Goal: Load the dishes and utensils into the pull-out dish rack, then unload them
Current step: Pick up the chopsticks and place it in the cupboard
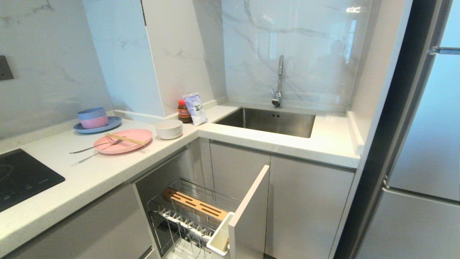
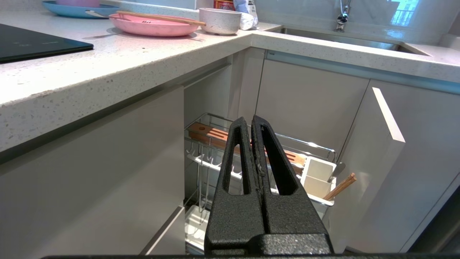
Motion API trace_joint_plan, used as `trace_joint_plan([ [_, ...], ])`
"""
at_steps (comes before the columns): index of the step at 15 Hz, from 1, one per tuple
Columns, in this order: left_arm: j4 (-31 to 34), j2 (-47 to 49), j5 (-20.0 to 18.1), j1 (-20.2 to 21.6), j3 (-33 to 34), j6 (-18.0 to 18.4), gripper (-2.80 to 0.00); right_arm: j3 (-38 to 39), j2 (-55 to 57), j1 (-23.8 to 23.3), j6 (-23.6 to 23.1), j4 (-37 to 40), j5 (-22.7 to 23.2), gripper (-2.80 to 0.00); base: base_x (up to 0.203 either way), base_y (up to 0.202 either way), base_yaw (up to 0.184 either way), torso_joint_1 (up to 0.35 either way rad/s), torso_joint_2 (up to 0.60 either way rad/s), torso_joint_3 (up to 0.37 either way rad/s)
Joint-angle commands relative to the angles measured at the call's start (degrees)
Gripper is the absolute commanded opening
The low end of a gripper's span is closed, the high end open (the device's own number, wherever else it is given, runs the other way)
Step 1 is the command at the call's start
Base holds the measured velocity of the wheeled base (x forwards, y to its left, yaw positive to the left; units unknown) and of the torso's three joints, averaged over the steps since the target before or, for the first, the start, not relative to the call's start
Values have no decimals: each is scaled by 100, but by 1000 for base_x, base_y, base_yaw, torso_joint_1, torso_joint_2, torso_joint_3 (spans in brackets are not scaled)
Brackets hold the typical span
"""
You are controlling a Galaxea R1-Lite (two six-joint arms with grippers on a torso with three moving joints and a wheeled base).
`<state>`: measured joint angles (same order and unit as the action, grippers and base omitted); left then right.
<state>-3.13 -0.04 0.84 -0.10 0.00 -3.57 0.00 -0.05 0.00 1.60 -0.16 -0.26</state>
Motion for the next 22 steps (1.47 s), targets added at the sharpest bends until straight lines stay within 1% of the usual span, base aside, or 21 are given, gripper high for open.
trace_joint_plan([
  [1,-3,13,4,1,123,-3,-280,0,-13,0,7,-2,0,-280,0,0,0,0,0,0],
  [7,6,13,4,1,123,50,-280,9,-13,0,7,-2,0,-280,0,0,0,0,0,0],
  [11,6,13,4,1,122,-30,-280,9,-13,0,7,-2,0,-280,0,0,0,-1,-2,-23],
  [22,32,17,4,1,105,-3,-280,9,-13,0,-1,-2,0,-280,0,0,0,2,3,-184],
])
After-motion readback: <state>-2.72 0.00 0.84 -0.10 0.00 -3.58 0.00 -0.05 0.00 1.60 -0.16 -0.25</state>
